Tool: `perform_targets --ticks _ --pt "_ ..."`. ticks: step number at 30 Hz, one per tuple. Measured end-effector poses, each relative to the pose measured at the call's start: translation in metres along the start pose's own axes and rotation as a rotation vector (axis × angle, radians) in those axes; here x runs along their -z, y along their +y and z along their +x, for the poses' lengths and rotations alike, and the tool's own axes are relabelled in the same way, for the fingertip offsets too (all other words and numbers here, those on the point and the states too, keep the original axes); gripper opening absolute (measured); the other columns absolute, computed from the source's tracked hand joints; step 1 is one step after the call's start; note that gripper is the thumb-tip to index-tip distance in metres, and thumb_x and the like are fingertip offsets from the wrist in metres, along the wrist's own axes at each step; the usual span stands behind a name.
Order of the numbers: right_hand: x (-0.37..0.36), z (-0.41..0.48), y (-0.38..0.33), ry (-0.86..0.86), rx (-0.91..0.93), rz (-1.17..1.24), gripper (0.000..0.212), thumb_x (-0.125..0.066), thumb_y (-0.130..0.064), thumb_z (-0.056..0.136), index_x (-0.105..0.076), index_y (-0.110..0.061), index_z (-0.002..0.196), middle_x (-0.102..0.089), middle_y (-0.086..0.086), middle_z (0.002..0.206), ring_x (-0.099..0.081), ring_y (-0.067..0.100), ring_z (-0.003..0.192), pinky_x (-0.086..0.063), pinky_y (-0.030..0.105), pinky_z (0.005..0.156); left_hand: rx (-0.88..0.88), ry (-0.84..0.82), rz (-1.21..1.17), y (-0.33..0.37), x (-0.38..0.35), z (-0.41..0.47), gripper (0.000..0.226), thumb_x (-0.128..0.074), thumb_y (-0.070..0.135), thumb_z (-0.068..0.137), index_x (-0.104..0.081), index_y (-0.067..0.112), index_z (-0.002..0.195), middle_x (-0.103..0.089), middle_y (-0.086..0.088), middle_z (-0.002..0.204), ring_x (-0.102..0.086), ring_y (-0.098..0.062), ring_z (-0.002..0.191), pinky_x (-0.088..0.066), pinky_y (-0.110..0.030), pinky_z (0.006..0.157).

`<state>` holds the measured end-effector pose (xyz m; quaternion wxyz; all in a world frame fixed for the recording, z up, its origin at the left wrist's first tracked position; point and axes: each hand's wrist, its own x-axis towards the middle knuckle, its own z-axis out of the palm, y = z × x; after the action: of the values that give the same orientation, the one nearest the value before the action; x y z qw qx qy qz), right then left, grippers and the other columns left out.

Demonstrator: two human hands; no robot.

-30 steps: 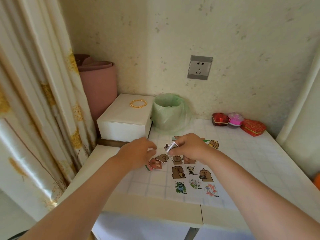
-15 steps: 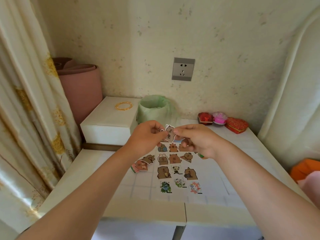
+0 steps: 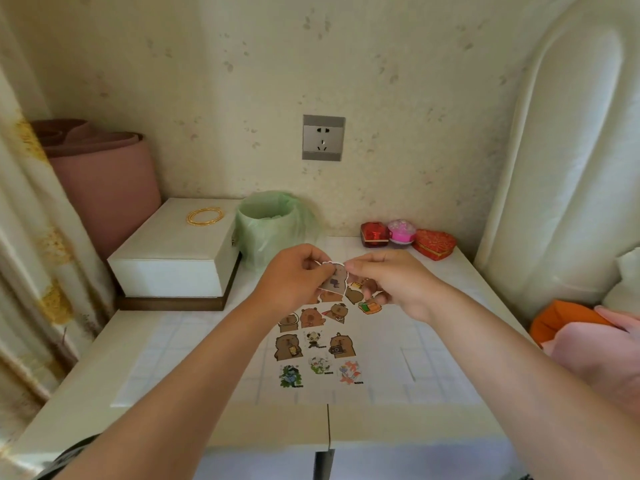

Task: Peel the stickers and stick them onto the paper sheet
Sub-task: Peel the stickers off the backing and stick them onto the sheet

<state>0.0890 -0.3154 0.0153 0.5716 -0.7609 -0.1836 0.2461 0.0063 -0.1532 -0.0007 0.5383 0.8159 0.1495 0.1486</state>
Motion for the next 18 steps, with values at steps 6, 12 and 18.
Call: perform_targets --ticks 6,12,18 --pt "0.007 -0.006 0.006 0.074 0.023 -0.102 0.005 -0.072 -0.014 0.086 -0.077 -0.014 0.086 -0.077 -0.001 0.08 -0.051 0.012 0.048 -0.035 0.02 0.044 0.014 -0.02 0.054 0.001 -0.01 0.003 0.008 -0.067 0.015 0.089 -0.066 0.019 0.082 -0.073 -0.012 0.081 -0.062 -0.016 0.058 -0.049 -0.029 0.054" --pt "-0.001 -0.005 0.015 0.149 0.138 -0.215 0.013 -0.066 -0.011 0.083 -0.077 -0.017 0.078 -0.072 0.006 0.066 -0.056 0.012 0.048 -0.046 0.024 0.05 0.008 -0.056 0.09 -0.003 -0.021 -0.002 0.006 -0.071 0.026 0.088 -0.069 0.022 0.084 -0.074 -0.005 0.079 -0.062 -0.012 0.062 -0.051 -0.028 0.058" --pt "-0.004 -0.003 0.013 0.03 0.073 -0.019 0.011 -0.068 -0.02 0.091 -0.075 -0.013 0.086 -0.072 0.001 0.073 -0.055 0.011 0.051 -0.035 0.028 0.053 0.026 -0.011 -0.011 -0.001 -0.013 -0.002 0.01 -0.071 0.021 0.09 -0.072 0.014 0.083 -0.073 -0.005 0.077 -0.062 -0.011 0.063 -0.052 -0.029 0.063"
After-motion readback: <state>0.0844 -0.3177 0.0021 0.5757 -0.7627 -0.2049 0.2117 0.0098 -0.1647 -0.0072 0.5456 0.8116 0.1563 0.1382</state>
